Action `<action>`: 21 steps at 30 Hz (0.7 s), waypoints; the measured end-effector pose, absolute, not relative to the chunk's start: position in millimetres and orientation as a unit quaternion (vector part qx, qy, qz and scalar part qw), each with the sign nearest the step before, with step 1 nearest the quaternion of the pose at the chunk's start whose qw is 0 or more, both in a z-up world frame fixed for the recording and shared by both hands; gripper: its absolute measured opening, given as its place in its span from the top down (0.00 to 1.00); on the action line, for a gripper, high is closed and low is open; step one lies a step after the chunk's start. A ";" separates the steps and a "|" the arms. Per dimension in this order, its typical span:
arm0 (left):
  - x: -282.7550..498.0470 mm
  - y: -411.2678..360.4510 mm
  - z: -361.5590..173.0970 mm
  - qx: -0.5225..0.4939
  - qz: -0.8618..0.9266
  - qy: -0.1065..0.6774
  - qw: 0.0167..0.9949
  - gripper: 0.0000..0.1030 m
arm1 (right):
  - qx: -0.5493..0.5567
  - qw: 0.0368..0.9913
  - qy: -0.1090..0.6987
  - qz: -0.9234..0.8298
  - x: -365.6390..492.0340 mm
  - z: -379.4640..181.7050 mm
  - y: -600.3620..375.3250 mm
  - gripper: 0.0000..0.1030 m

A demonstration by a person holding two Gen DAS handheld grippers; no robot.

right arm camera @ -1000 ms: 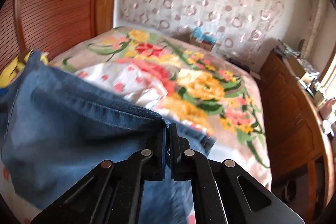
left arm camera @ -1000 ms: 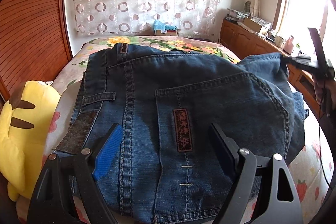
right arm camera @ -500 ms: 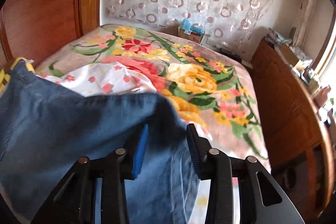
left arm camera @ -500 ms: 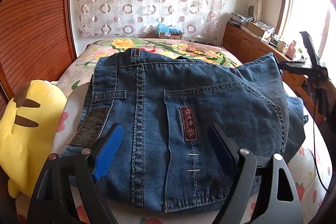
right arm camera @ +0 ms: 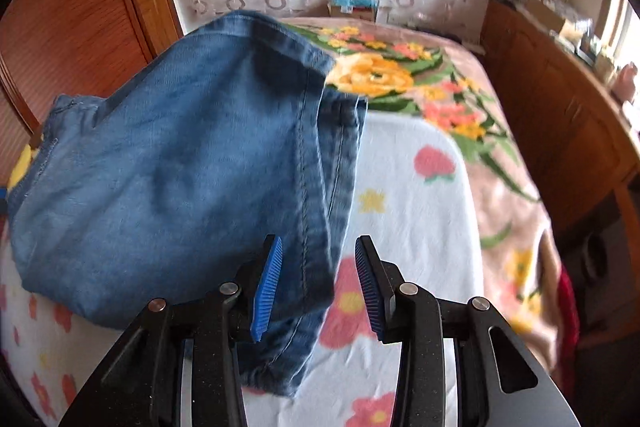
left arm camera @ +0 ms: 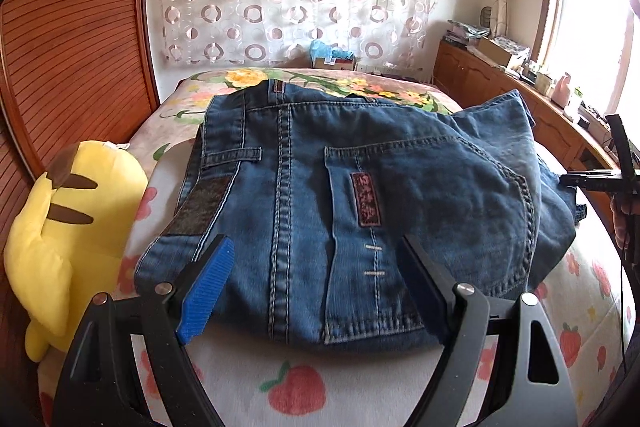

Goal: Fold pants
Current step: 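Grasp the leg hem of the folded jeans with the right gripper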

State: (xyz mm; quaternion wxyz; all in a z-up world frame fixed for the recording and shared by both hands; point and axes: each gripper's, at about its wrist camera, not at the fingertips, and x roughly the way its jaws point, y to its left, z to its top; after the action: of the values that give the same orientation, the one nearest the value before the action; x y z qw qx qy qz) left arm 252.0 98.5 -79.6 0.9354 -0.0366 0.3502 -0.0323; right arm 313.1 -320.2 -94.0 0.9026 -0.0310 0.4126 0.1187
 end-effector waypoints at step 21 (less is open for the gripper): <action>238.1 125.6 -80.3 -0.033 0.012 0.350 0.936 0.19 | -0.001 0.912 0.389 0.134 229.8 -99.3 -334.4 0.89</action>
State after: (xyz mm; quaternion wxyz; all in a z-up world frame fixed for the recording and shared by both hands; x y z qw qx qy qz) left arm 238.1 125.6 -80.3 0.9361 -0.0327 0.3499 0.0124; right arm 229.8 -334.4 -99.3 0.9116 -0.0008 0.3885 0.1343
